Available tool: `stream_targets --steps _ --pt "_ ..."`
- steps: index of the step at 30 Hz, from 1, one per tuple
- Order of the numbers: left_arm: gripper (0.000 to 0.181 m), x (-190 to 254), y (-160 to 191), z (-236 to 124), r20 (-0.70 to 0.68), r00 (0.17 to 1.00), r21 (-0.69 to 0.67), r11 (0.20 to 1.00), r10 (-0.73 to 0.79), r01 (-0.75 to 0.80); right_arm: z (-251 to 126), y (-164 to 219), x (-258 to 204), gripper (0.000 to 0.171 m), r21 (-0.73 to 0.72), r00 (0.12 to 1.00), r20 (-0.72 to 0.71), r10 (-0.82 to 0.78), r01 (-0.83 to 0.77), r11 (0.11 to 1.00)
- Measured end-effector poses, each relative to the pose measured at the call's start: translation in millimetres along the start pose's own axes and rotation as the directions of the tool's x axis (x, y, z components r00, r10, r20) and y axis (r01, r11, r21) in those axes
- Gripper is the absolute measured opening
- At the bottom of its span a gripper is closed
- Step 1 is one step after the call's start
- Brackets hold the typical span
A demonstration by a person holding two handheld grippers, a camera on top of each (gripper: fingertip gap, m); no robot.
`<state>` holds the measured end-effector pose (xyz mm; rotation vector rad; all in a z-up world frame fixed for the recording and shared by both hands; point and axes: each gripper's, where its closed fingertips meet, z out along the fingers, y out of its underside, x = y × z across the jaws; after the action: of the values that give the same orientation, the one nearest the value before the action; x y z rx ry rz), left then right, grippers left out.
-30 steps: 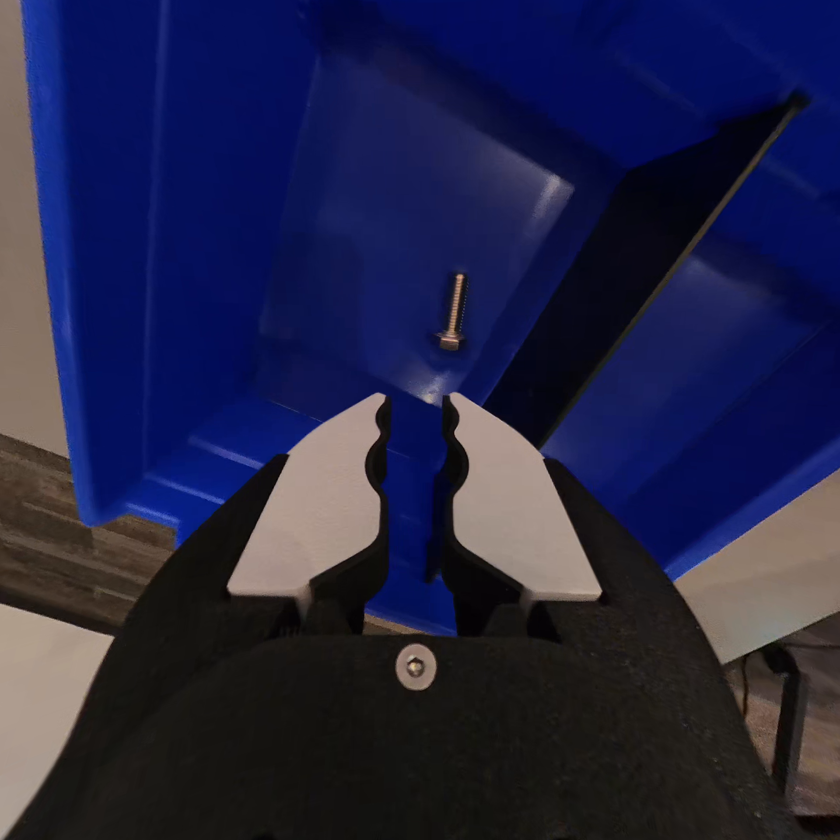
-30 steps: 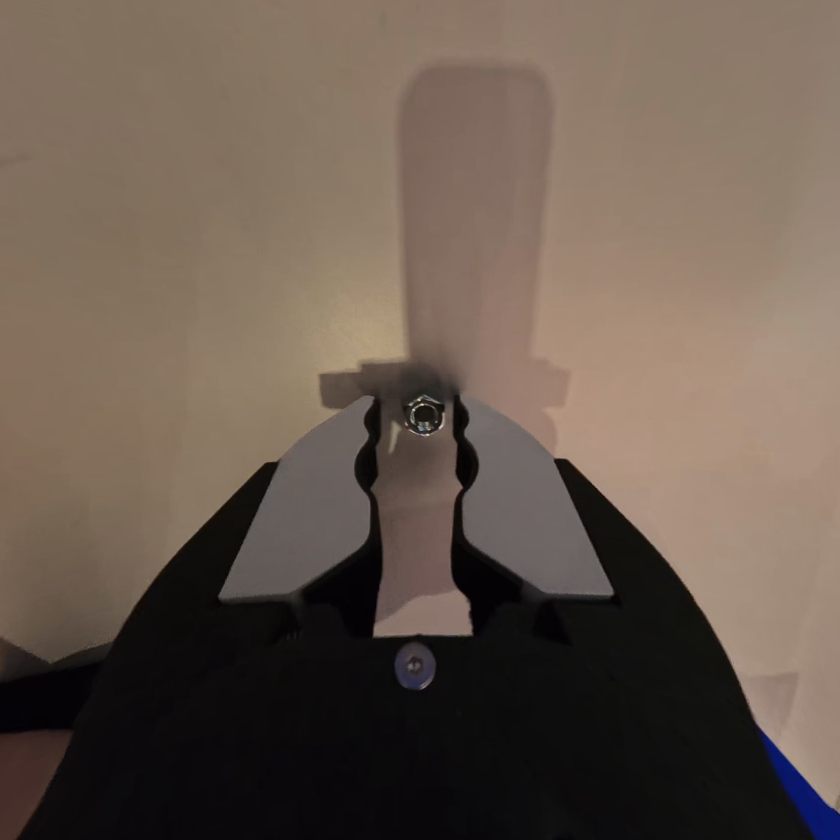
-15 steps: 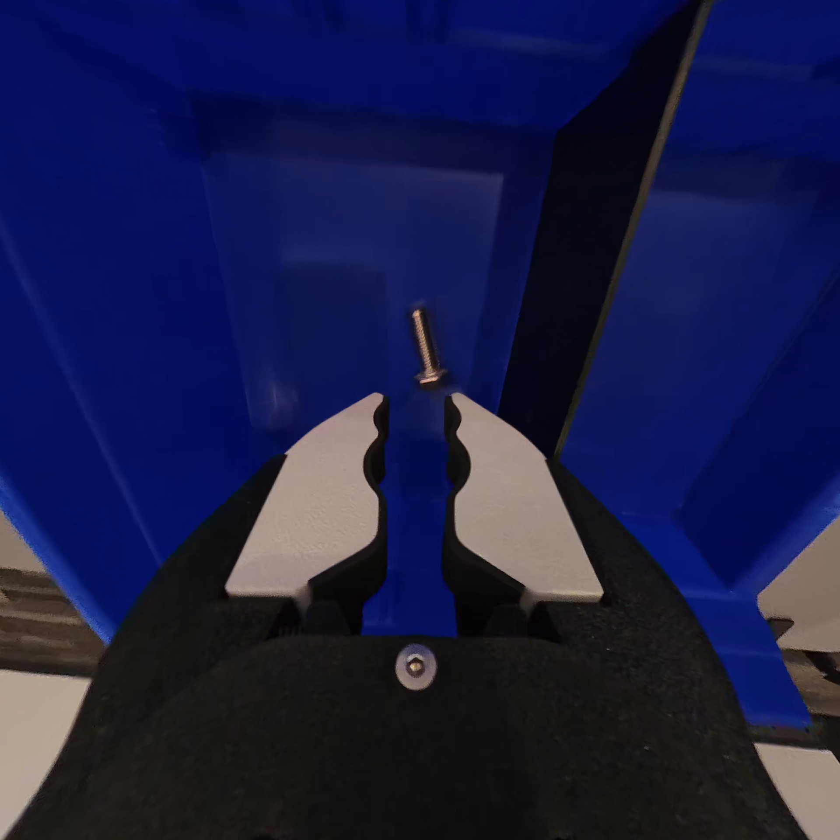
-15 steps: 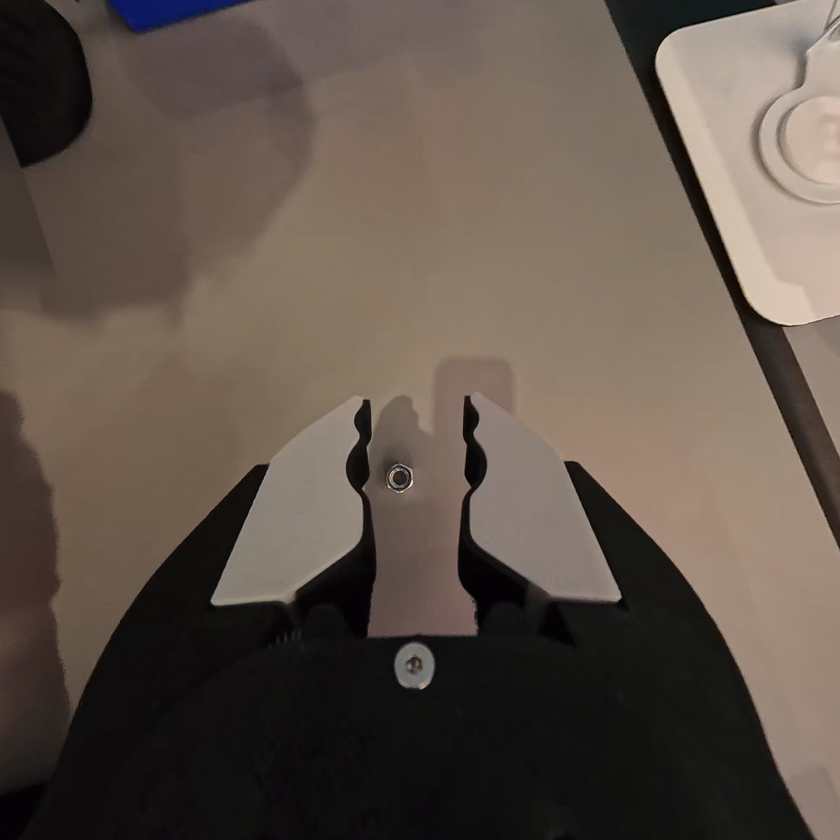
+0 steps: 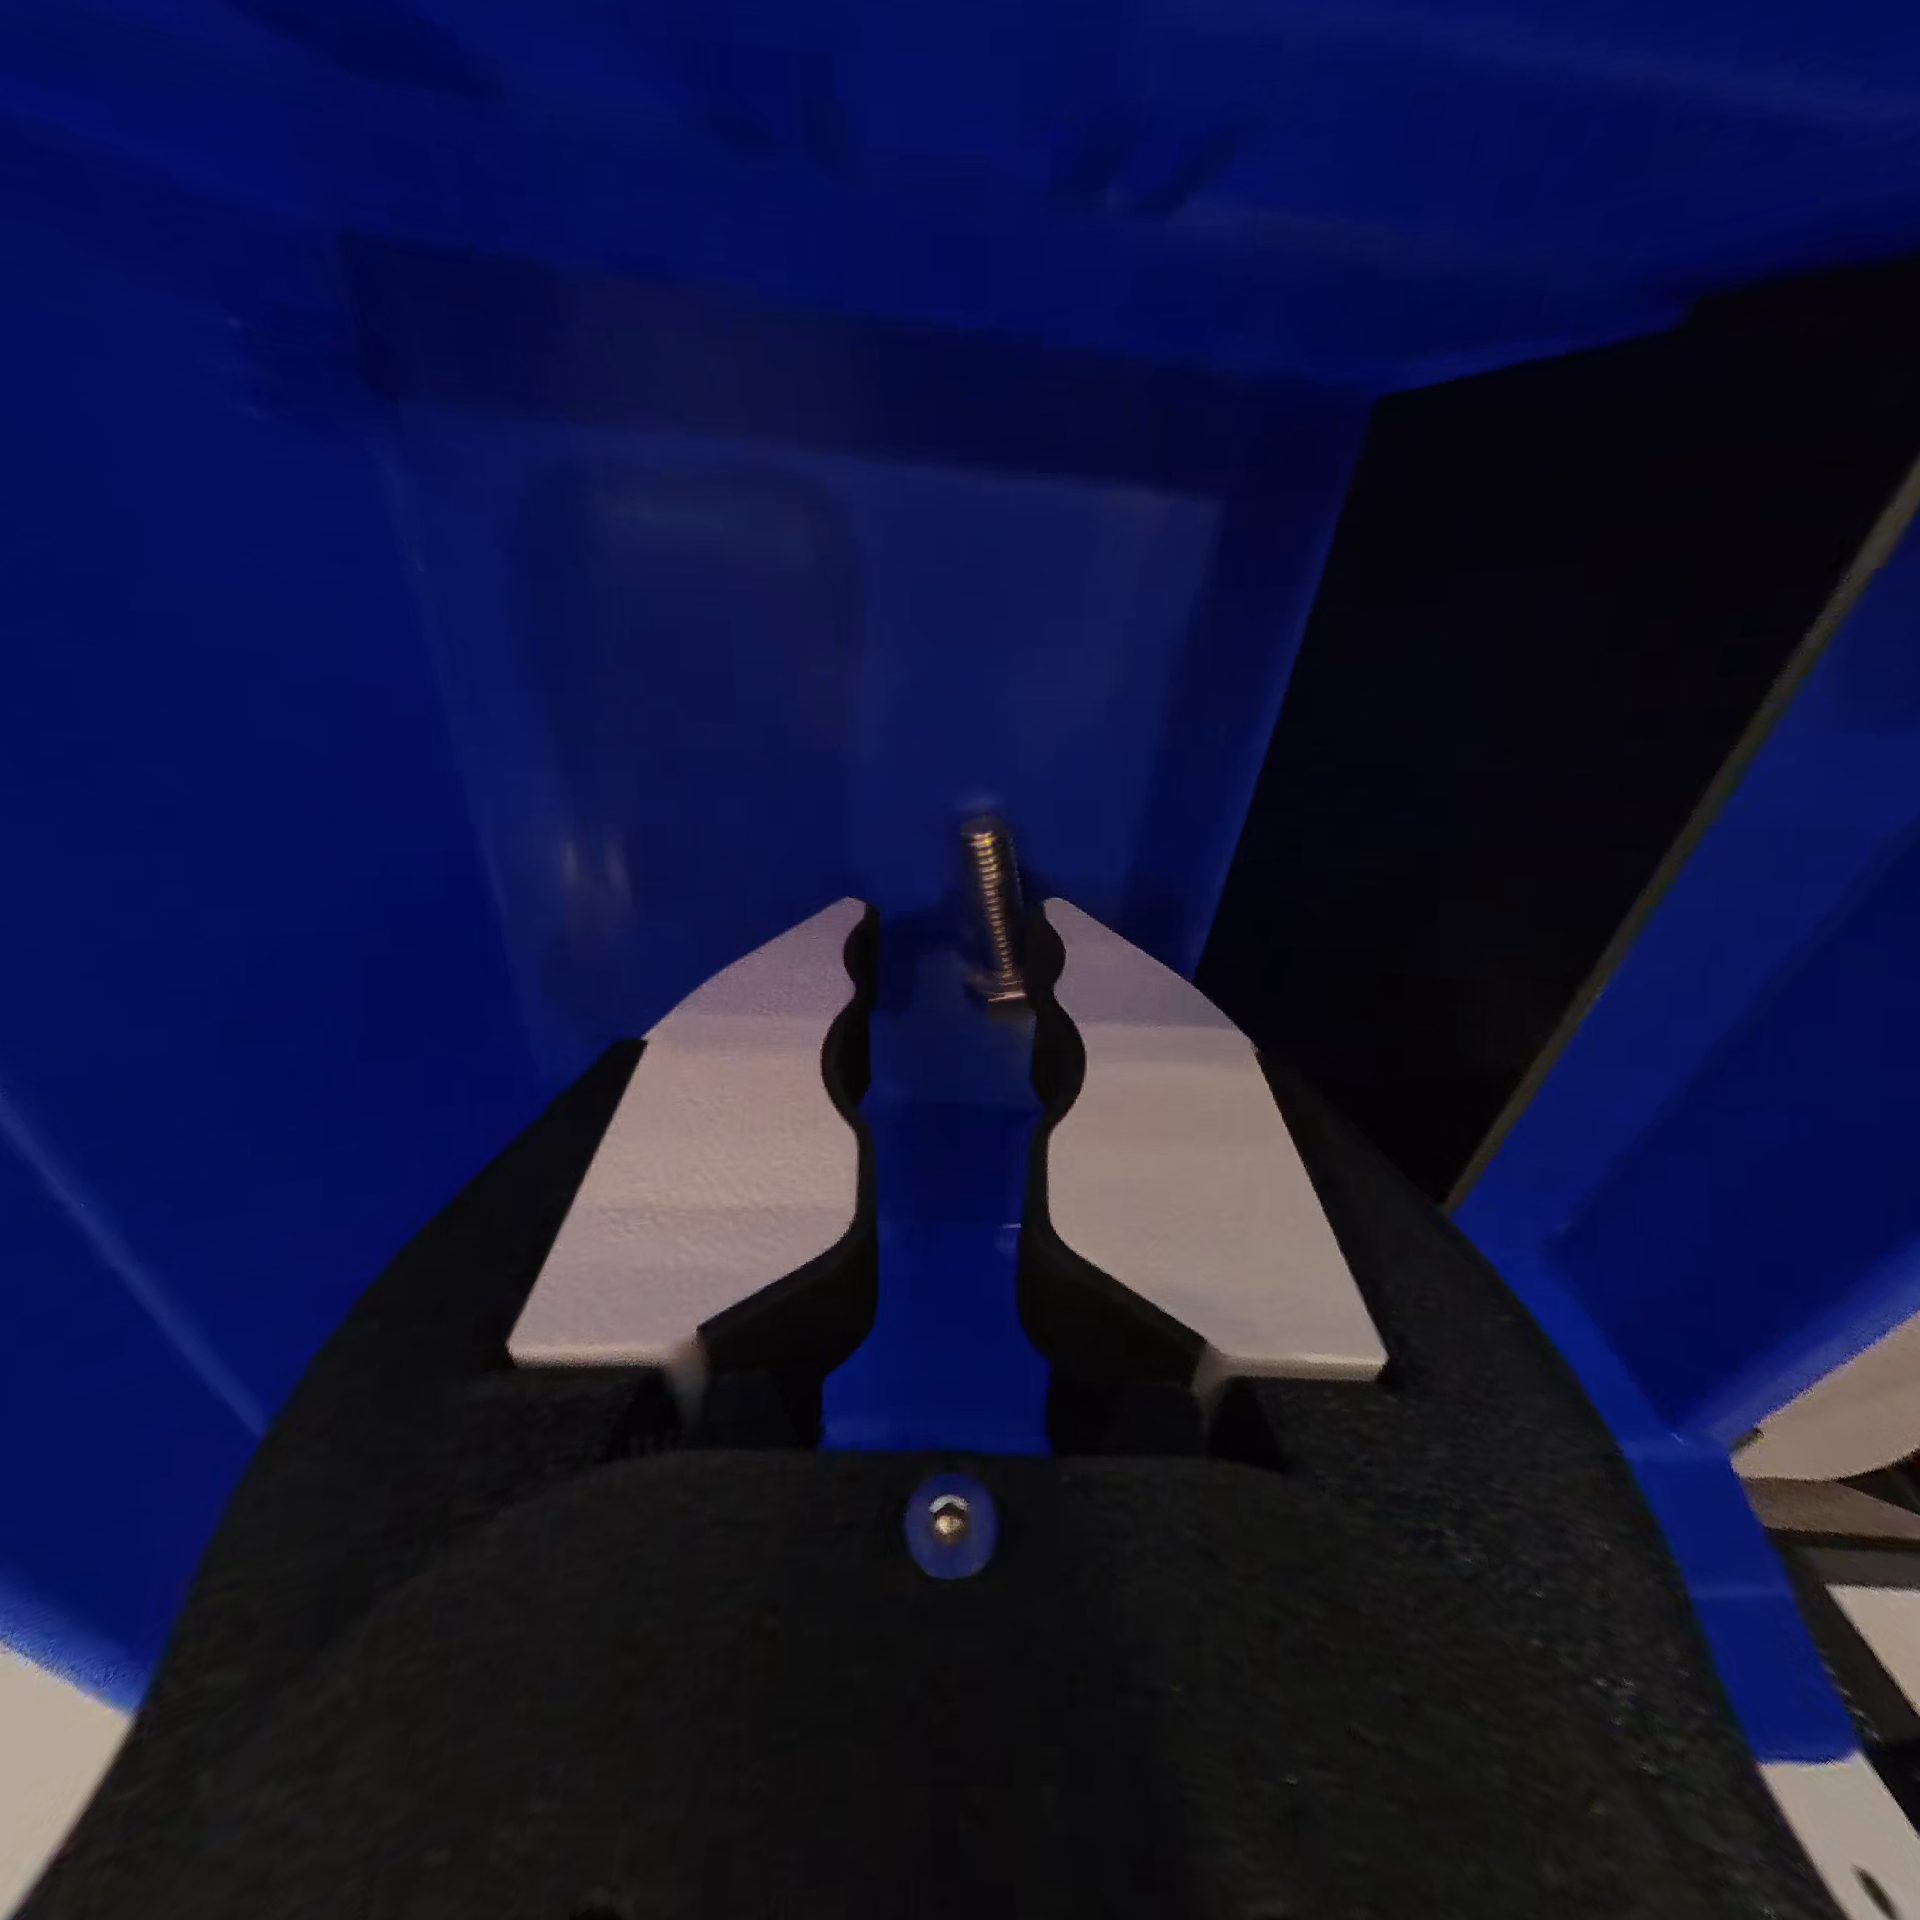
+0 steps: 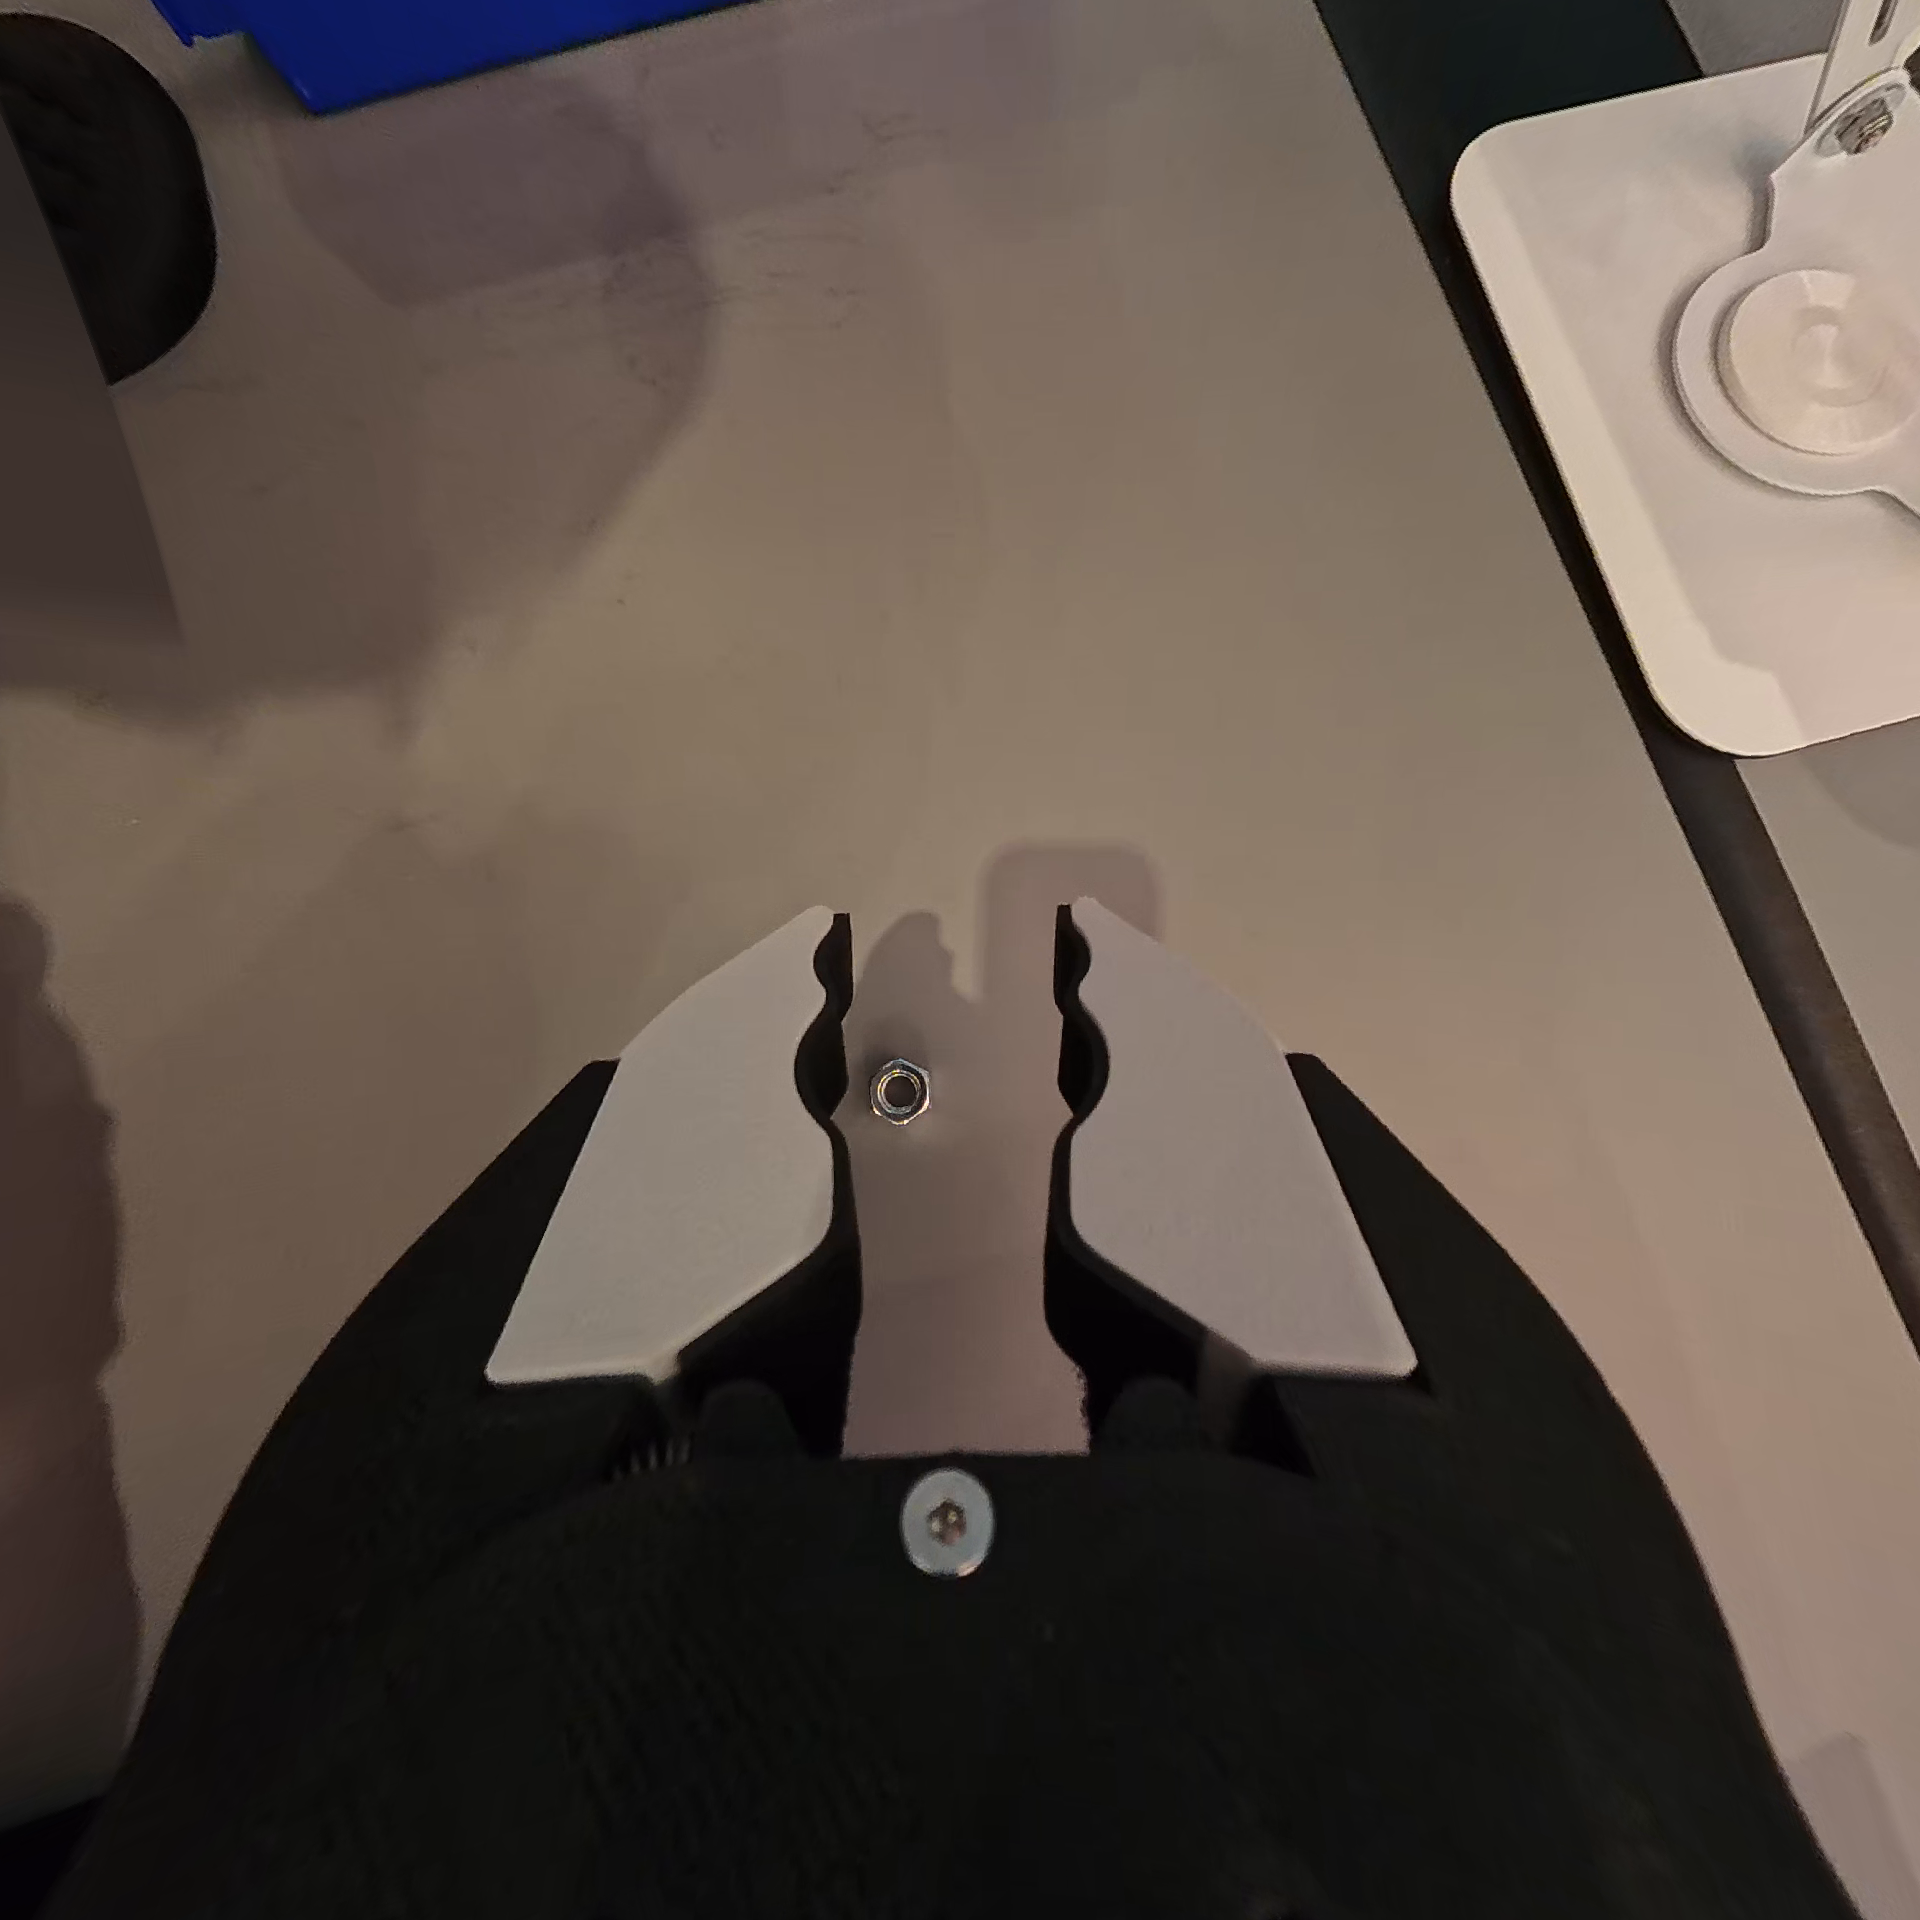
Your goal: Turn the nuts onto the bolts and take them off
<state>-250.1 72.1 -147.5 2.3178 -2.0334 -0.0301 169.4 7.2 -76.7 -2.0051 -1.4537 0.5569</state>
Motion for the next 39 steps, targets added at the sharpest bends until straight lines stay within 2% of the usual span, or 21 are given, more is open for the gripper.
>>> stream_targets --steps 3,5,10,13,15,16,18,20,22,24,26,32,34,36,39 --pt "0.026 -1.4 4.7 5.6 -0.039 0.999 -0.042 0.999 -0.033 0.032 -2.9 -2.2 -0.9 0.037 0.01 1.0 -0.001 -0.008 0.008 1.0" --pt "0.016 -2.3 4.0 6.4 -0.028 0.999 -0.047 0.999 -0.016 0.015 -6.4 -3.7 -1.2 0.037 0.017 1.0 -0.006 -0.017 0.017 1.0" --pt "0.011 -9.9 3.1 5.1 0.068 0.997 -0.022 0.999 -0.024 0.026 -21.0 -14.6 -1.0 0.034 0.078 0.999 -0.014 -0.029 0.03 0.996" --pt "0.011 -30.5 -0.8 -19.4 0.248 0.965 0.074 0.995 -0.089 0.073 -30.9 -26.0 0.3 0.033 0.14 0.998 -0.041 -0.038 0.043 0.989" --pt "0.01 -35.6 -16.7 -55.6 0.299 0.928 0.261 0.955 -0.221 0.143 -38.8 -39.1 1.3 0.033 0.201 0.995 -0.08 -0.056 0.071 0.977" --pt "0.01 -33.1 -28.3 -76.4 0.279 0.911 0.375 0.908 -0.304 0.188 -42.9 -47.7 0.6 0.033 0.238 0.993 -0.101 -0.065 0.087 0.967" --pt "0.01 -20.1 -58.1 -120.2 0.196 0.88 0.6 0.763 -0.432 0.241 -48.5 -68.2 -9.1 0.033 0.323 0.99 -0.109 -0.092 0.123 0.938" --pt "0.01 10.2 -97.1 -158.8 0.047 0.893 0.764 0.593 -0.448 0.256 -50.5 -89.6 -28.9 0.033 0.404 0.983 -0.097 -0.158 0.185 0.896" --pt "0.01 49.1 -138.8 -188.6 -0.092 0.923 0.856 0.444 -0.374 0.265 -49.8 -107.3 -49.3 0.033 0.464 0.976 -0.079 -0.204 0.217 0.859" --pt "0.009 87.3 -177.9 -212.5 -0.208 0.942 0.903 0.319 -0.265 0.289 -44.8 -115.3 -71.0 0.034 0.471 0.975 0.004 -0.221 0.193 0.861" --pt "0.009 118.7 -210.5 -233.1 -0.255 0.954 0.934 0.214 -0.157 0.285 -43.3 -120.1 -81.3 0.034 0.469 0.976 0.03 -0.215 0.176 0.865" --pt "0.009 167.2 -273.7 -223.5 -0.152 0.983 0.945 0.274 -0.106 0.176 -79.2 -145.7 -89.1 0.024 0.624 0.989 0.11 -0.096 0.006 0.782" --pt "0.009 174.4 -288.0 -213.4 -0.089 0.988 0.934 0.333 -0.13 0.128 -87.8 -148.6 -91.6 0.021 0.648 0.984 0.162 -0.076 -0.048 0.76" --pt "0.009 178.9 -299.2 -205.5 -0.024 0.988 0.921 0.382 -0.15 0.081 -85.9 -145.2 -92.9 0.021 0.626 0.979 0.188 -0.073 -0.062 0.777" --pt "0.009 185.0 -311.4 -200.0 0.015 0.989 0.909 0.414 -0.148 0.048 -79.2 -140.6 -91.0 0.021 0.603 0.982 0.168 -0.084 -0.035 0.797"
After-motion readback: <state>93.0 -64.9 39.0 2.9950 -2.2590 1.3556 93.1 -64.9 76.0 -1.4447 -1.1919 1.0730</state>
